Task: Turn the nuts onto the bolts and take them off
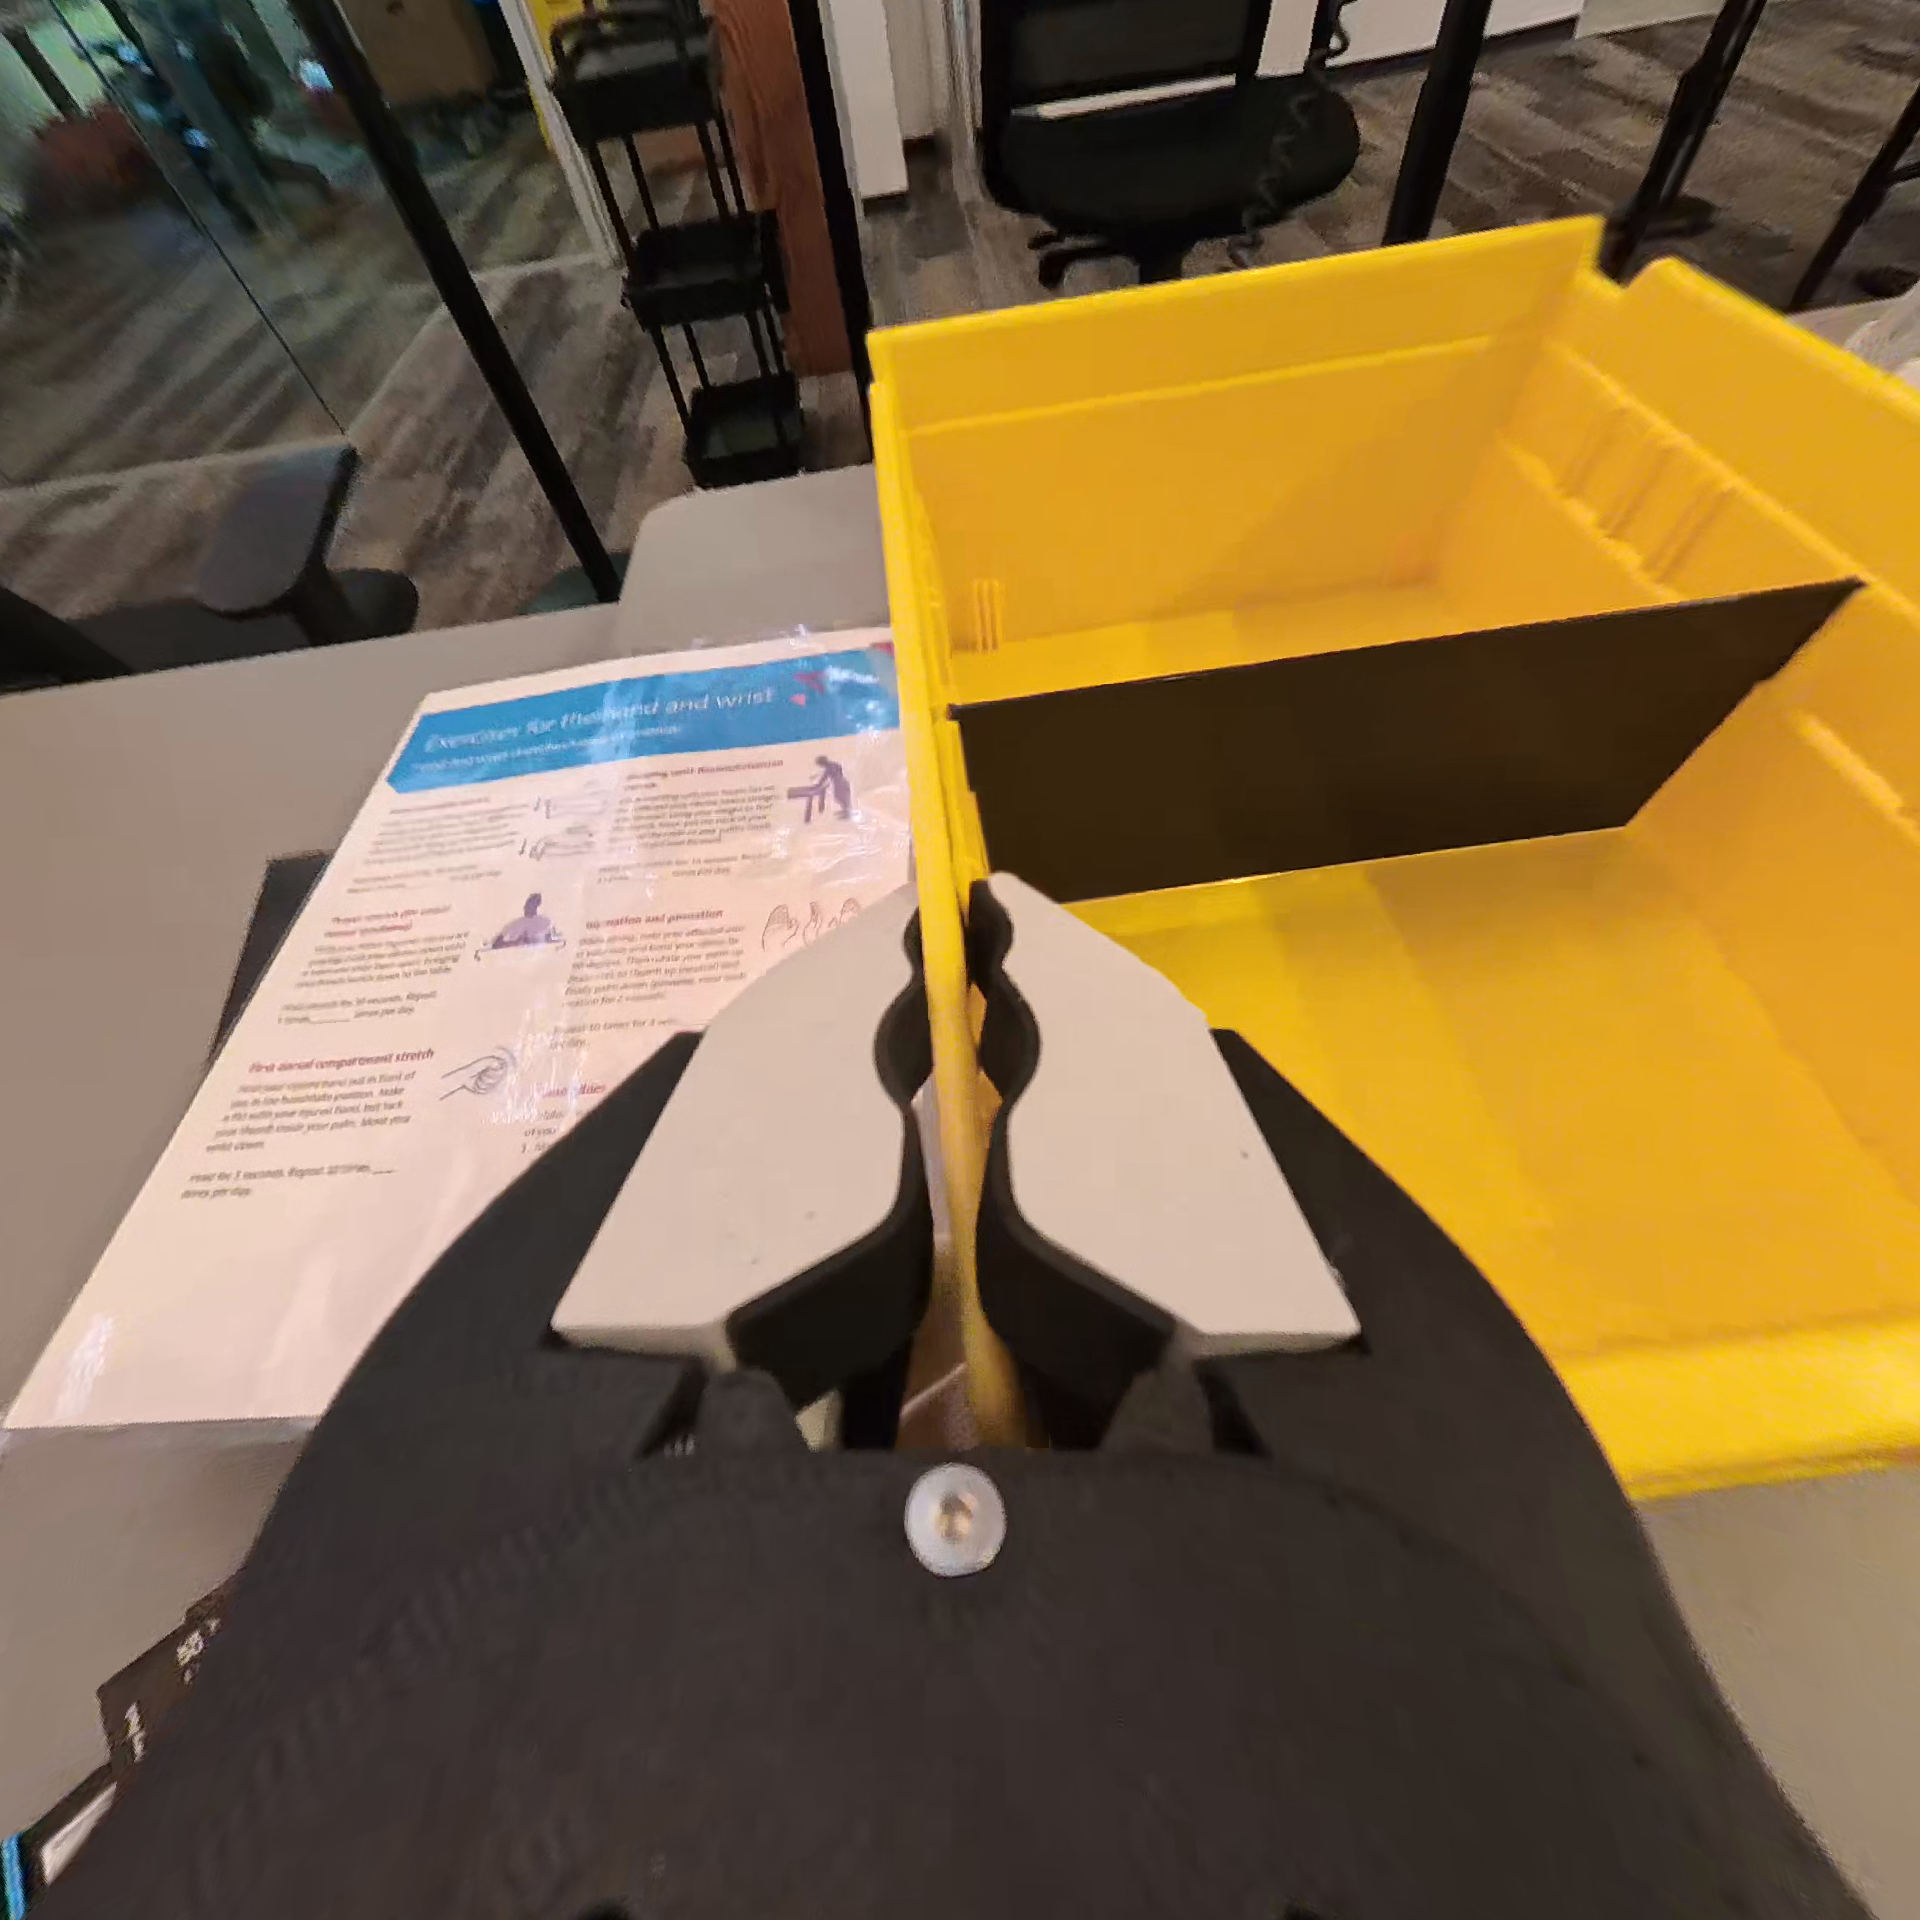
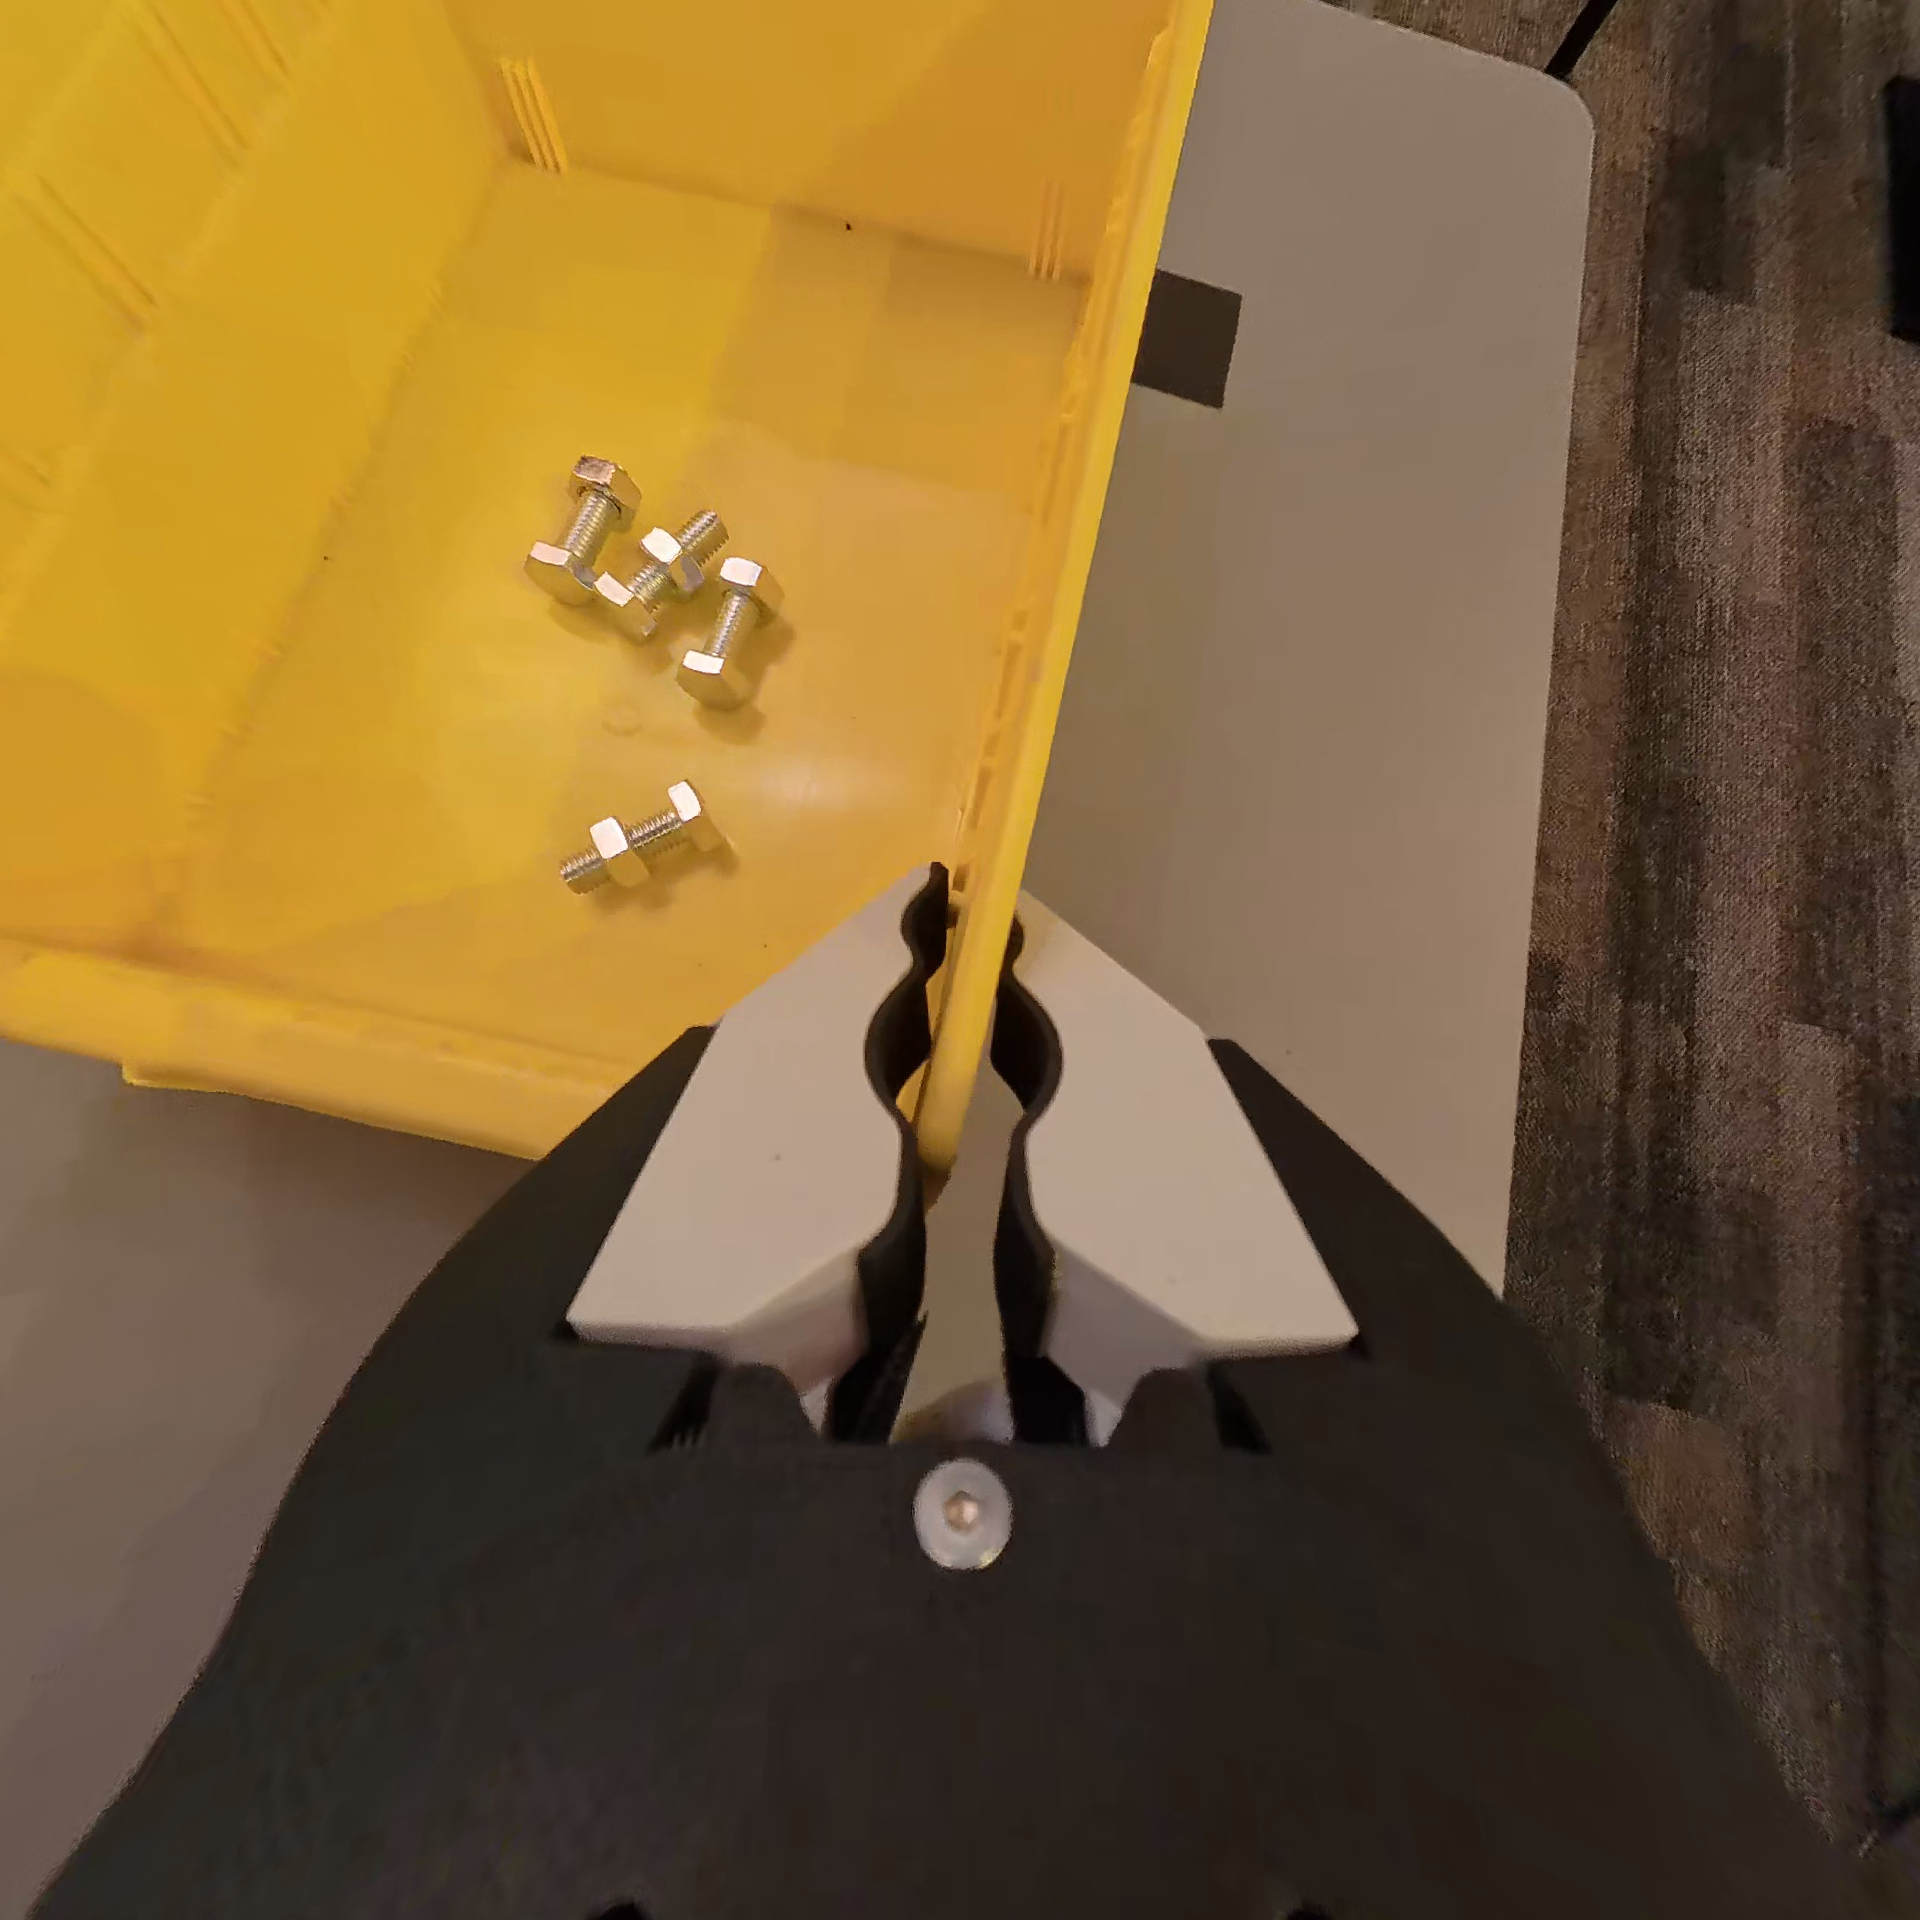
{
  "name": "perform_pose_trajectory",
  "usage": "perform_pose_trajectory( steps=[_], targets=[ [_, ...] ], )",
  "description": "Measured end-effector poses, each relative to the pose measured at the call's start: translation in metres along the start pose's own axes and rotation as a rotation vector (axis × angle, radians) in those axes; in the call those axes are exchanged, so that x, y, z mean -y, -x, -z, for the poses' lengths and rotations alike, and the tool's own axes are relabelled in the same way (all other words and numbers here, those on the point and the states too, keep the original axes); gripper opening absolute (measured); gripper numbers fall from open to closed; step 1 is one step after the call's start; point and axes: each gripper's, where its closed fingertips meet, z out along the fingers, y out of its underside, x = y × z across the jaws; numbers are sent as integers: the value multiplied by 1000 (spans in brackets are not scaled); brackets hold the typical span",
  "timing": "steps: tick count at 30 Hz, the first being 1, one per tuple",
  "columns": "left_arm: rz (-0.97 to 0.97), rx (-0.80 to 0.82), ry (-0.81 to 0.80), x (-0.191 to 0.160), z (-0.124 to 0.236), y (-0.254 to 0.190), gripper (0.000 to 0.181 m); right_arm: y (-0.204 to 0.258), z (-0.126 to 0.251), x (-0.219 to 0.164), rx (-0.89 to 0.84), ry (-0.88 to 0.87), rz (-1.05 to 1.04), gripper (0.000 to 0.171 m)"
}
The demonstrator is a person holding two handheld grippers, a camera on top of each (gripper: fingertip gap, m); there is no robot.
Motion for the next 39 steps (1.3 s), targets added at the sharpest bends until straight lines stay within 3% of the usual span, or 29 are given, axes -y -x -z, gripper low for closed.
perform_pose_trajectory(
  steps=[8, 15, 29, 39],
  targets=[
    [-108, 88, -53, 21, 31, -18, 4, 43, 42, -10, -34, 21, 36, 3],
    [-176, 144, -68, 30, 61, -24, 4, 95, 56, -13, -9, 37, 72, 3],
    [-180, 208, -133, 35, 112, -16, 4, 219, 43, -2, 130, 63, 205, 2],
    [-63, 297, -234, 20, 196, 17, 4, 336, 10, 27, 298, 26, 280, 1]
  ],
)
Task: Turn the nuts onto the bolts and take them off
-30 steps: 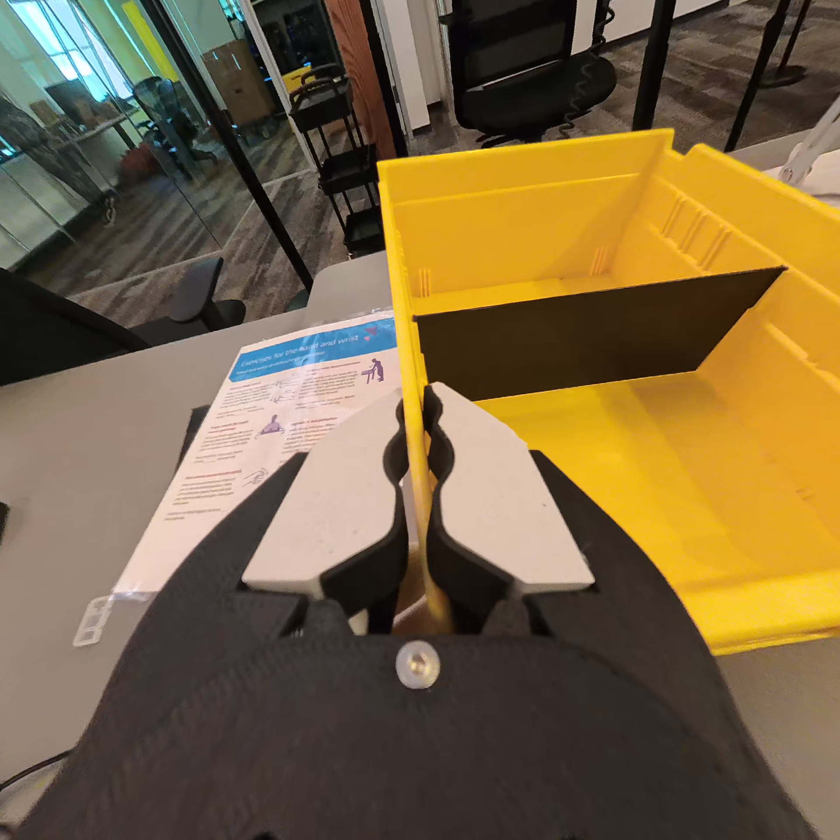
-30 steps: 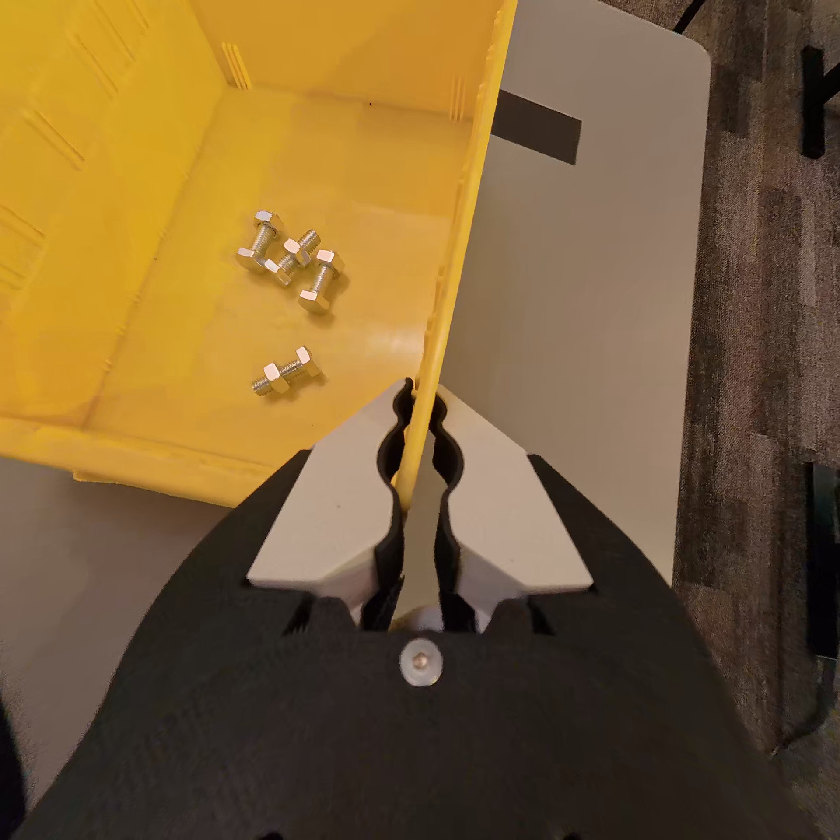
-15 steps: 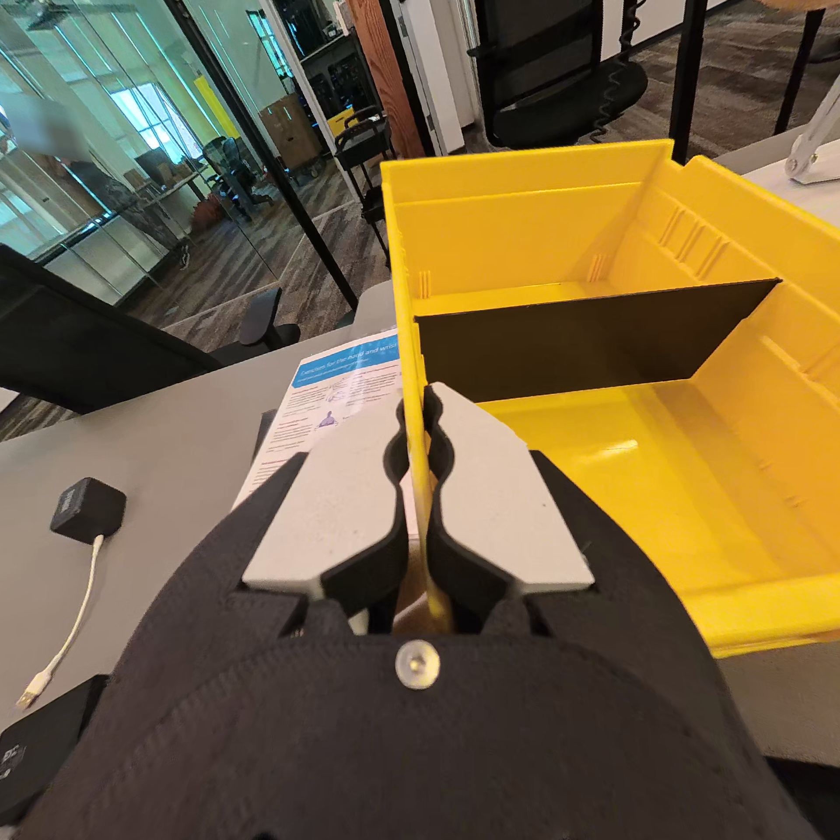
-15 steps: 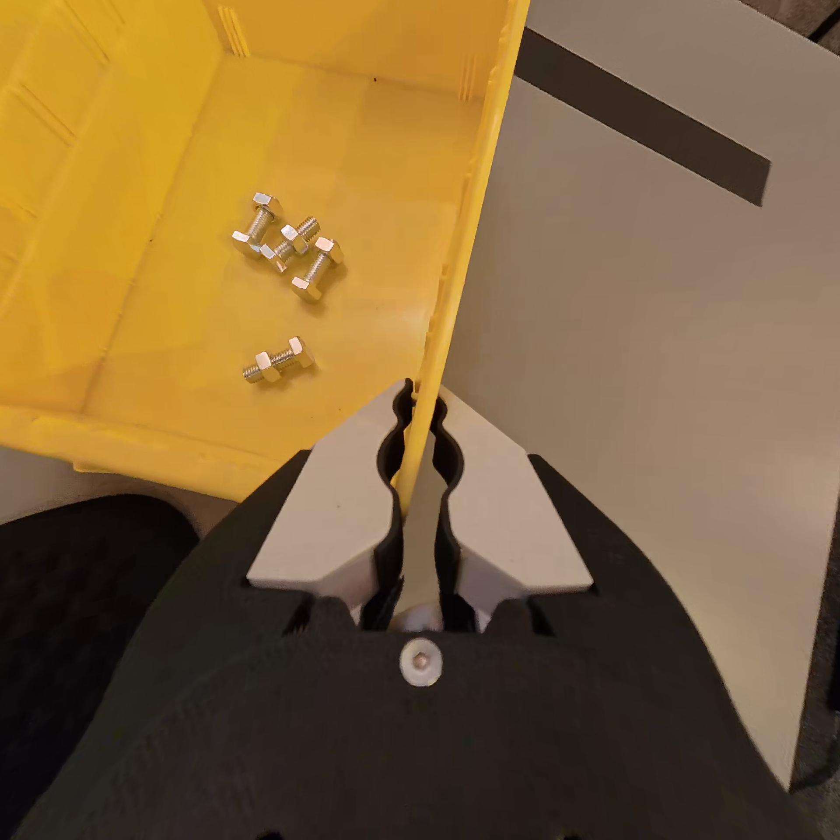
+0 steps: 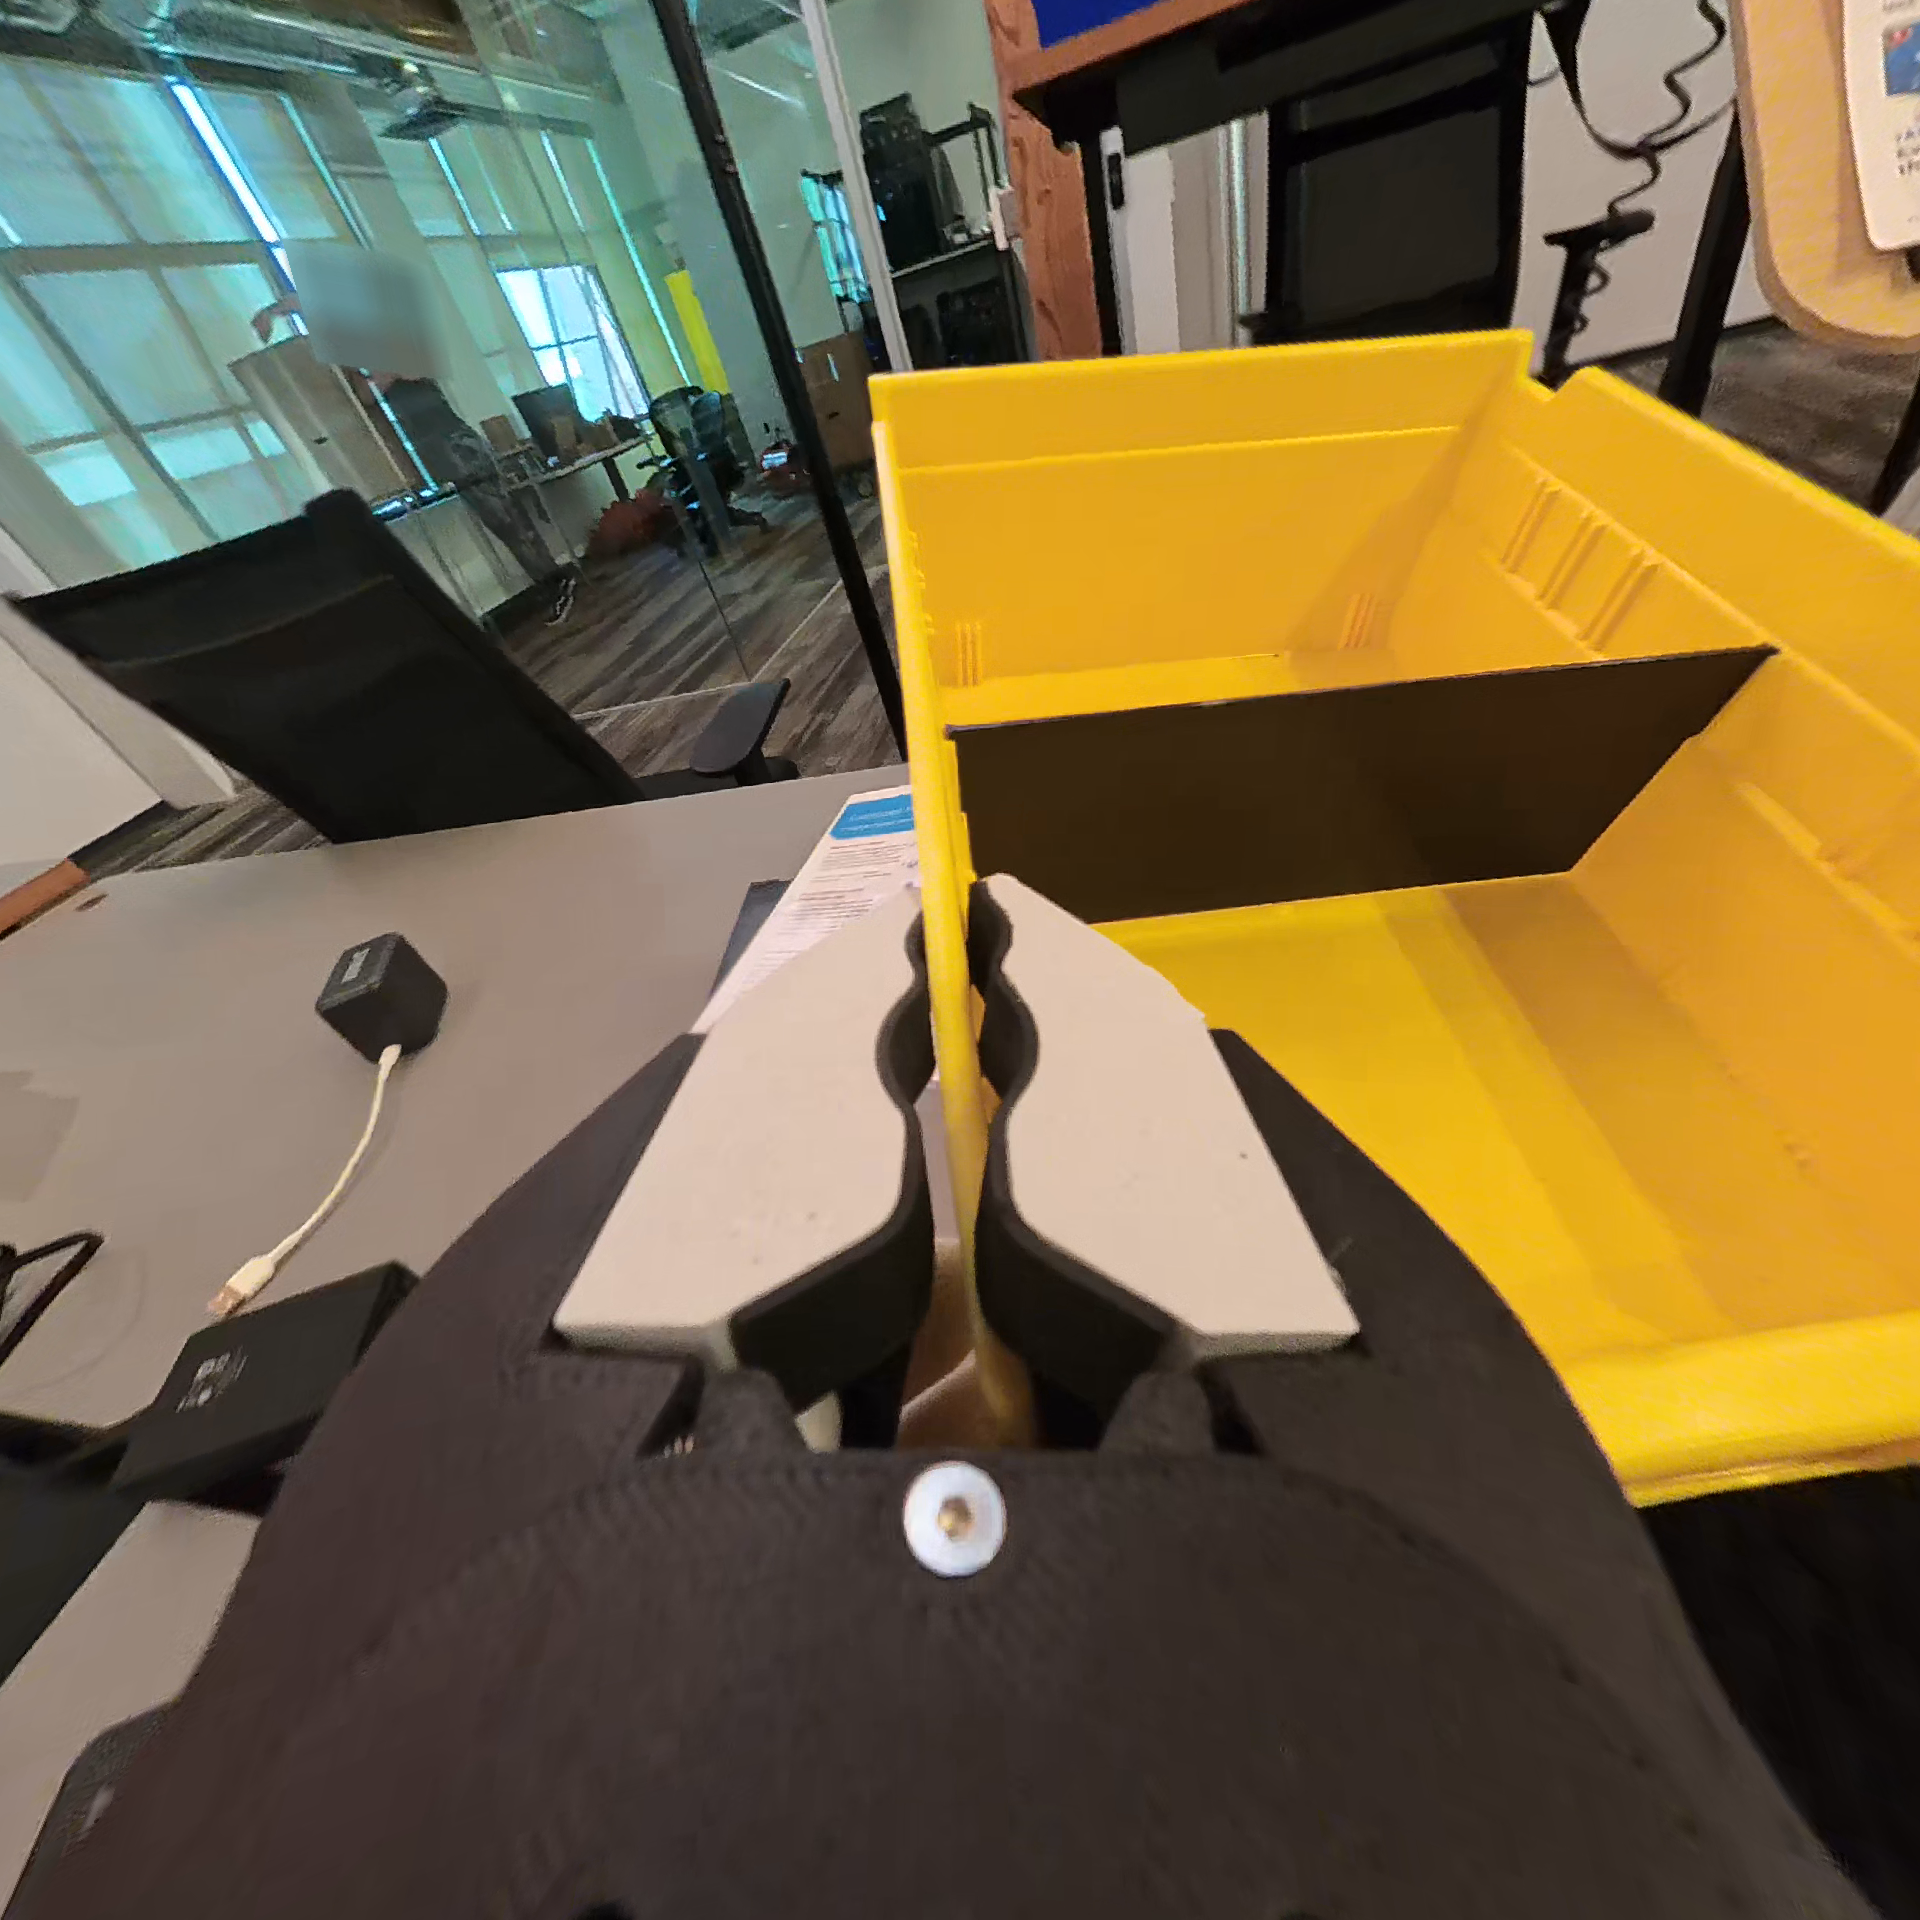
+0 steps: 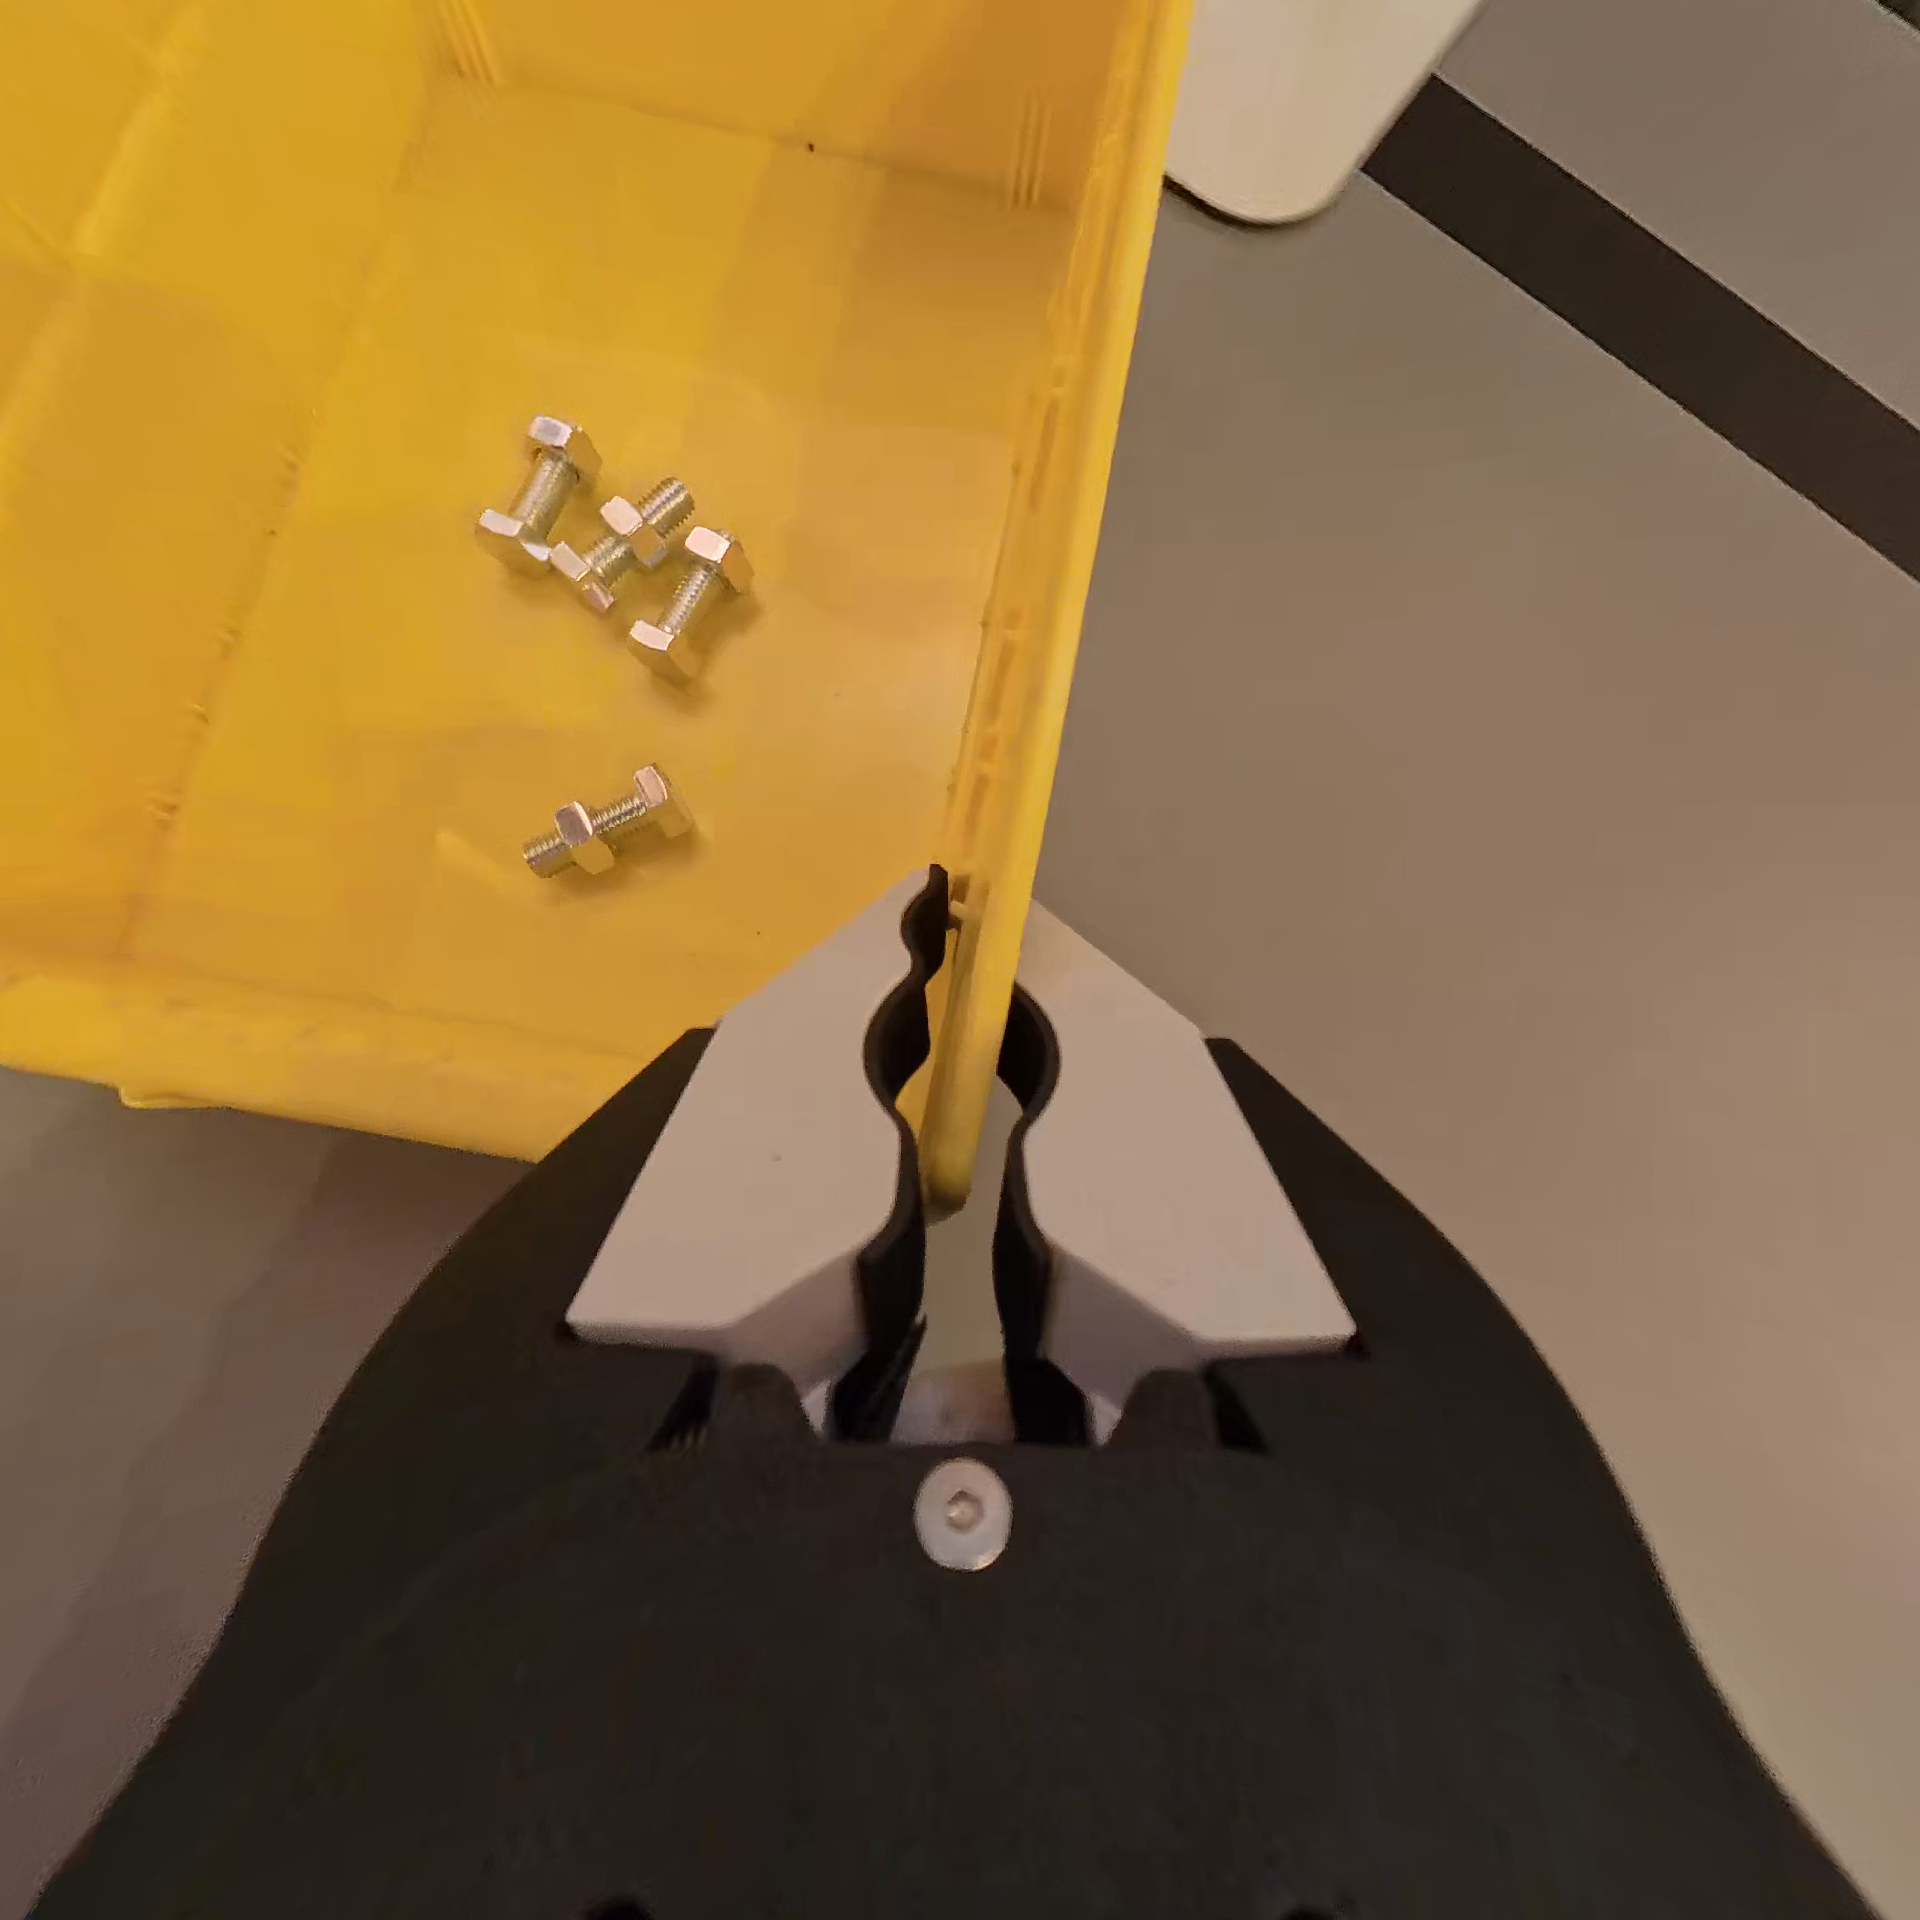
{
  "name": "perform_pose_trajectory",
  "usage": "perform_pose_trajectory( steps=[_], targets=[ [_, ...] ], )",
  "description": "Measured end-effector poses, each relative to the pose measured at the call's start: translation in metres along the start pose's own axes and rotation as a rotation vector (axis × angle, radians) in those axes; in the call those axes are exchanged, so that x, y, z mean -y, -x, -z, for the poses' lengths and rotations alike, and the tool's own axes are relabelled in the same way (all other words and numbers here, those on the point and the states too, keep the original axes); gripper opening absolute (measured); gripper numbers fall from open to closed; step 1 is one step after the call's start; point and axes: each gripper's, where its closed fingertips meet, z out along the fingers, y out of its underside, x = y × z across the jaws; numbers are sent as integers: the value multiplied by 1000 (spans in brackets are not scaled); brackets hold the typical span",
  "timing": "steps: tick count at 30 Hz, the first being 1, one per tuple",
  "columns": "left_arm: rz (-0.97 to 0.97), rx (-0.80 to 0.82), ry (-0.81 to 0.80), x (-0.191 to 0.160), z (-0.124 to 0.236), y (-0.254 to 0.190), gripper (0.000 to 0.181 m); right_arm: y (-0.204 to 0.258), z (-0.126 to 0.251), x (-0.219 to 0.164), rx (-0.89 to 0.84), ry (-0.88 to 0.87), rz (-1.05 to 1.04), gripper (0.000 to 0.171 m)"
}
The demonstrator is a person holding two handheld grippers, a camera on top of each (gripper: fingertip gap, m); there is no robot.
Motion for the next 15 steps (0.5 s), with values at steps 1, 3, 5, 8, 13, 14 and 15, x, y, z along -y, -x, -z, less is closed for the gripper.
perform_pose_trajectory(
  steps=[1, 3, 5, 8, 13, 14, 15],
  targets=[
    [19, 9, -9, 0, 7, 6, 4, 8, -8, 9, 14, -9, -3, 1],
    [66, 24, -33, 0, 19, 16, 4, 26, -22, 28, 16, -26, 57, 7],
    [110, 32, -63, 2, 30, 25, 4, 35, -18, 50, -11, -79, 157, 48],
    [186, 23, -123, 6, 45, 35, 4, 57, 24, 86, -43, -257, 443, 51],
    [278, -22, -206, 15, 59, 40, 3, 158, 26, 50, 217, -165, 1058, 61],
    [284, -25, -219, 17, 61, 40, 3, 156, 8, 44, 172, -104, 1147, 67],
    [288, -28, -228, 19, 64, 41, 3, 155, -9, 38, 164, -64, 1214, 63]
  ],
)
